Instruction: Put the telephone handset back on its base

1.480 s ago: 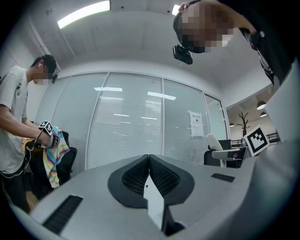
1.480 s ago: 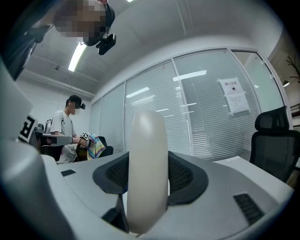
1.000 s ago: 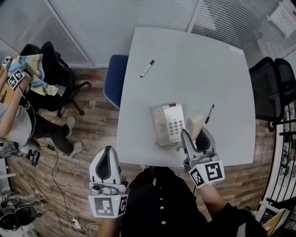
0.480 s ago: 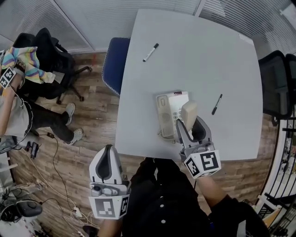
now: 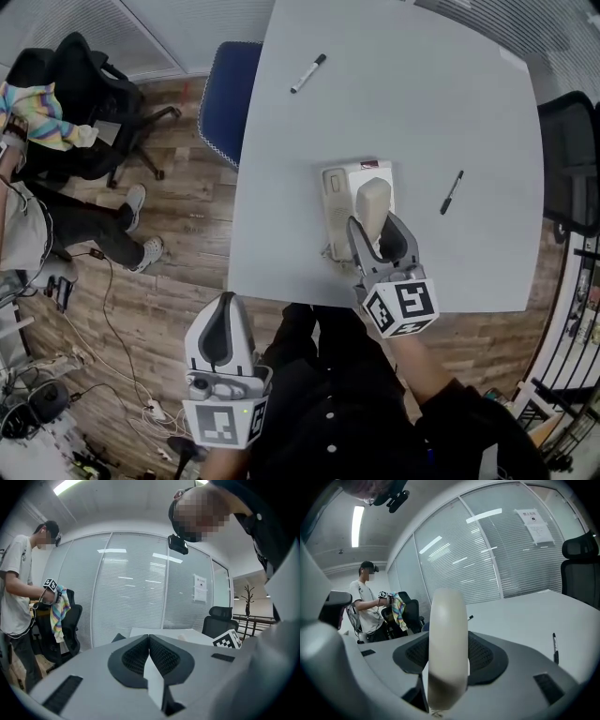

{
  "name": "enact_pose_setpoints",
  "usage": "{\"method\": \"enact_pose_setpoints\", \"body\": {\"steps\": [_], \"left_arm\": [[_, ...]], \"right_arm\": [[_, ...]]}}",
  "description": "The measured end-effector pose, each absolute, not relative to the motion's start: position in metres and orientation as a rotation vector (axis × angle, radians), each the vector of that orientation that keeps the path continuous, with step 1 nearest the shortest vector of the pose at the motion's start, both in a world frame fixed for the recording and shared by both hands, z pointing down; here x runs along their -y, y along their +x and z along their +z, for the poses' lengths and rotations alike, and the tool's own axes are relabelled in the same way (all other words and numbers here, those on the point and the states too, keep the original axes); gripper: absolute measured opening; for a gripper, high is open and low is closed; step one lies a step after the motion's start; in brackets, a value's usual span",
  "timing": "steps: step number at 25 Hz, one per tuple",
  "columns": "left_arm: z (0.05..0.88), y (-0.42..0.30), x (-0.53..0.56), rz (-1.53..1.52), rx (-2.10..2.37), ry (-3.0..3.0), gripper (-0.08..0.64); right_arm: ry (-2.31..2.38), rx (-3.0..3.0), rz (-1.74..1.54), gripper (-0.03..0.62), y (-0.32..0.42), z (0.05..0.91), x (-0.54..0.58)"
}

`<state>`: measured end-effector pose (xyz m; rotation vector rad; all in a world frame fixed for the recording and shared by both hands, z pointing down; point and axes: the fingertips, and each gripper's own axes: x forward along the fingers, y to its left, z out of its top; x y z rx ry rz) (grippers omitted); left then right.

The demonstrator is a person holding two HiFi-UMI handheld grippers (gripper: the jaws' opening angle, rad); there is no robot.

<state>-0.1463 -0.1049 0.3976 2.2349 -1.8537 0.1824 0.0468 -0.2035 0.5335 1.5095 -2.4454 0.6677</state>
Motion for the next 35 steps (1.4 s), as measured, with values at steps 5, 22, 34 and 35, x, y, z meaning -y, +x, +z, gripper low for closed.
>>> {"method": "enact_pose_setpoints", "body": {"steps": [5, 22, 34, 35], "left_arm": [[0.408, -0.145, 0.100, 0.198, 1.838, 2.218, 0.017], [0.435, -0.151, 0.095, 0.265, 1.816, 2.146, 0.017], [0.460, -0.146, 0.093, 0.301, 1.791, 2.100, 0.017], [0.461, -0.146, 0.093, 0.305, 1.789, 2.096, 0.017]], "right_arm": [[1.490, 2.399, 0.683, 0.232, 0.042, 0.561, 0.205], [1.518, 2.301, 0.633, 0.232, 0.026, 0.606, 0.210], [1.653, 2.173, 0.563, 0.232, 0.024, 0.621, 0.221], [1.655, 2.163, 0.552, 0.232, 0.023, 0.622, 0.221]]}}
